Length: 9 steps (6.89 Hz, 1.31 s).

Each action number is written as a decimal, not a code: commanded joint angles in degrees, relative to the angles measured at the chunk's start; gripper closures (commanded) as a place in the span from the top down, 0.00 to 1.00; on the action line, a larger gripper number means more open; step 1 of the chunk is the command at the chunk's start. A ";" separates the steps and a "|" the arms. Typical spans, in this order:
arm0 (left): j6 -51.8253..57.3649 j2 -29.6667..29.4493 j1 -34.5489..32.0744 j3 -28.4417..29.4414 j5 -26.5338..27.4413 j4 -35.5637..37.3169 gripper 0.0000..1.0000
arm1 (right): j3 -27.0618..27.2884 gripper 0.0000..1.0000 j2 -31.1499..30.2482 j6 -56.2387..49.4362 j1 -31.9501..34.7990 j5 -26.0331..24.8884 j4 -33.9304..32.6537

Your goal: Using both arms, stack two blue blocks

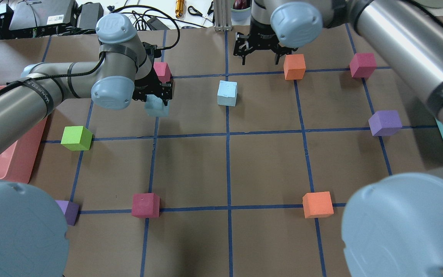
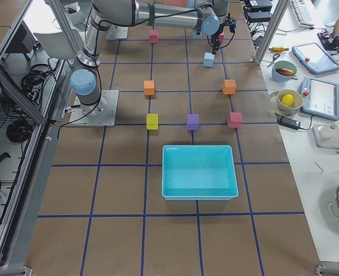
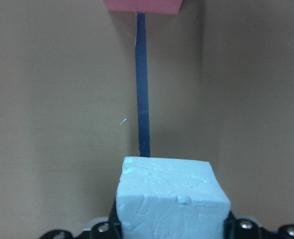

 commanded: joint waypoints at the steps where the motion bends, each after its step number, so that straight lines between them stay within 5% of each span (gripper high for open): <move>1: -5.30 -2.48 -2.83 9.87 -0.60 -5.53 0.12 | 3.52 1.00 -10.96 -4.06 -2.48 -0.63 8.19; 2: -9.08 -4.67 -5.36 14.09 -2.79 -7.03 0.12 | 9.20 1.00 -15.35 -6.94 -2.57 -0.81 8.46; 4: -17.36 -10.29 -10.46 22.97 -2.63 -8.43 0.13 | 22.74 1.00 -21.96 -6.97 -2.49 -1.59 -1.40; 5: -17.82 -12.40 -12.14 24.14 -2.55 -8.10 0.13 | 24.62 1.00 -22.08 -6.80 -2.49 -1.25 -7.55; 9: -17.83 -15.32 -15.58 25.21 -2.10 -8.36 0.18 | 21.04 1.00 -22.08 -7.32 -2.49 -3.62 -1.11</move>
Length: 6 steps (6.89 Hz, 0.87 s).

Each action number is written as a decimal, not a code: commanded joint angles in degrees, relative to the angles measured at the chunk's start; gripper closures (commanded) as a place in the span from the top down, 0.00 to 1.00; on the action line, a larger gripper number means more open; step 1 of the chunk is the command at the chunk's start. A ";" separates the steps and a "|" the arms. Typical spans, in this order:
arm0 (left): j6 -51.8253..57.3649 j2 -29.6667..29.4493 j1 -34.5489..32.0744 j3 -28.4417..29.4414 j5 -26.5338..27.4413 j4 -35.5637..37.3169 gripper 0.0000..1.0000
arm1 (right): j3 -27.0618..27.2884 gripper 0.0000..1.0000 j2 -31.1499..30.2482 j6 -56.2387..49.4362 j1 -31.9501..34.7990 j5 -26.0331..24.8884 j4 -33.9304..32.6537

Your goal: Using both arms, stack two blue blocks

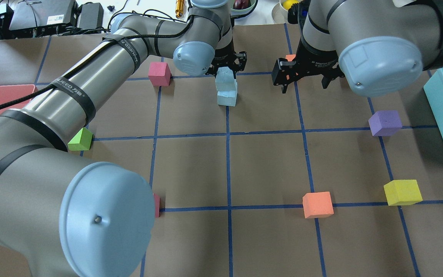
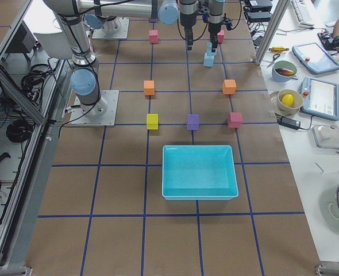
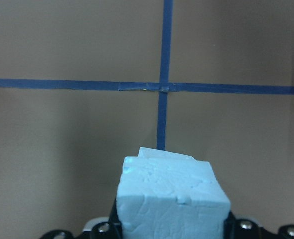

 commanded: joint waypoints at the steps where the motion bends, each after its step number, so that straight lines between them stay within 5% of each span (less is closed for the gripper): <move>1: 0.13 -0.60 -0.69 -0.26 0.13 -0.47 0.38 | -0.47 1.00 0.06 0.02 0.06 -0.27 0.62; 3: 0.66 -0.69 -0.69 -0.09 2.32 0.22 0.86 | -0.55 1.00 0.14 0.02 0.06 -0.27 0.62; 4: 0.66 -0.69 -0.69 -0.17 2.33 0.32 0.96 | -0.47 1.00 0.15 0.02 0.06 -0.27 0.62; 6: -0.04 -0.95 -0.69 -0.18 1.63 0.32 1.00 | -0.55 1.00 0.06 0.02 0.06 -0.27 0.62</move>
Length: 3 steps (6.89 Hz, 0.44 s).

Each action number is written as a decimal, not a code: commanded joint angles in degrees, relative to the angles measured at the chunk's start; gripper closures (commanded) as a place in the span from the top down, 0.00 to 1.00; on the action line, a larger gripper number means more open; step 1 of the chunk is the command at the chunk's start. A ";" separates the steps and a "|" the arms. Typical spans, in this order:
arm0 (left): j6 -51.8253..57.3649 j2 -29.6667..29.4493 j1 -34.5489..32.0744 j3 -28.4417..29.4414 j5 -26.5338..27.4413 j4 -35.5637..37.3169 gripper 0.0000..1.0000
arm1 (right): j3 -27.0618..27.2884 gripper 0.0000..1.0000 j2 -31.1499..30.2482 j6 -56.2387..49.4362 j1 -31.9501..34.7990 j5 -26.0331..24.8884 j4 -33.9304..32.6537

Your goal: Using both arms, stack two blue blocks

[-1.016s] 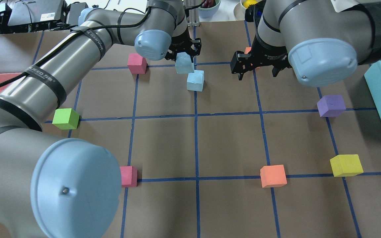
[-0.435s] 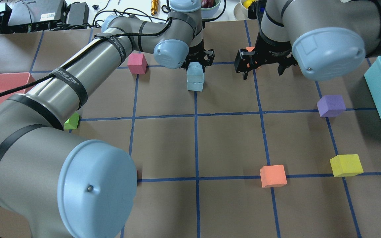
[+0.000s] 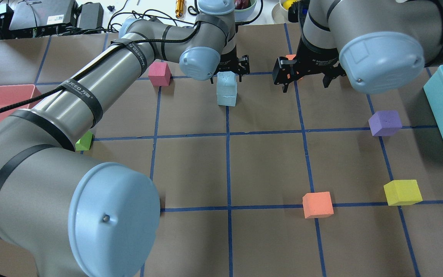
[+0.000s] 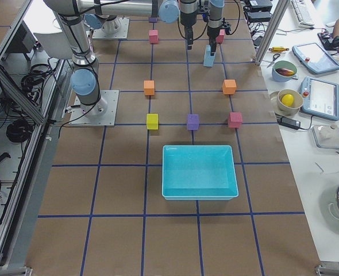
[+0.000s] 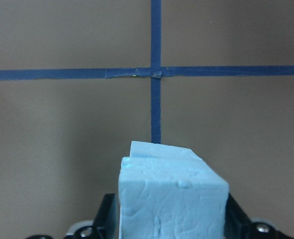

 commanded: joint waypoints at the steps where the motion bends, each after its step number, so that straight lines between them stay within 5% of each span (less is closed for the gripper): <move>1: -0.15 0.88 0.08 0.52 -0.39 -0.14 1.00 | -0.02 1.00 0.06 0.00 0.00 0.05 -0.18; 3: 4.47 6.05 4.01 1.39 -1.25 -4.95 1.00 | -0.11 1.00 0.06 0.09 -0.09 0.05 -0.35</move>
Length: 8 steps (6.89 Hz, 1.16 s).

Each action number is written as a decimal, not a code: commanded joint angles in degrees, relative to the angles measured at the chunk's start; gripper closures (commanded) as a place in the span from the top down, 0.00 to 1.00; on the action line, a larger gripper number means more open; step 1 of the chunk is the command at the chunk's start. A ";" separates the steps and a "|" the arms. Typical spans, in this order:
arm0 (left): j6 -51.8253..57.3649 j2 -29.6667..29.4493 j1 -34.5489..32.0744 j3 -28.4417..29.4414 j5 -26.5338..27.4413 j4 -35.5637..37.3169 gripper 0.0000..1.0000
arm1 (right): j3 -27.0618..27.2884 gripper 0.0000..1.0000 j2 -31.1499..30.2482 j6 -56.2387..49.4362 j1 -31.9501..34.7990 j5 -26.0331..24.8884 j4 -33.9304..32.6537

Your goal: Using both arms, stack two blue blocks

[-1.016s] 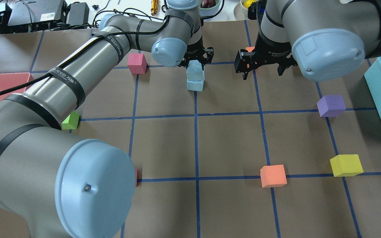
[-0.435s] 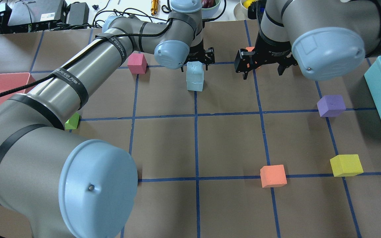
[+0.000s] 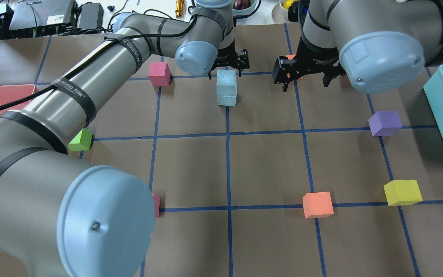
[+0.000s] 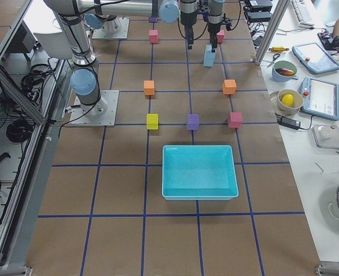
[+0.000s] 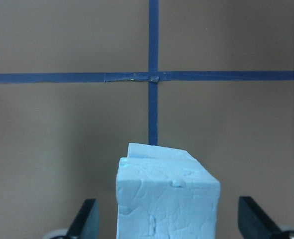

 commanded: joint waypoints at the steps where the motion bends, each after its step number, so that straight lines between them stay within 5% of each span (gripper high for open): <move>1: 3.87 6.30 5.87 1.48 -4.77 -9.54 1.00 | -0.03 1.00 0.02 0.03 -0.07 0.01 -0.03; 2: 4.49 9.98 6.07 -0.08 -3.85 -12.56 1.00 | -0.03 1.00 0.02 0.03 -0.07 -0.08 -0.03; 3: 7.80 13.85 6.77 -4.36 3.12 -13.99 1.00 | -0.03 1.00 0.02 0.03 -0.07 0.01 -0.03; 6: 12.29 33.51 12.55 -23.34 4.33 -13.21 1.00 | -0.03 1.00 -0.07 0.03 0.01 -0.08 0.15; 8: 14.08 37.78 15.38 -24.45 4.25 -15.04 1.00 | -0.03 1.00 -0.07 0.21 0.10 0.01 0.06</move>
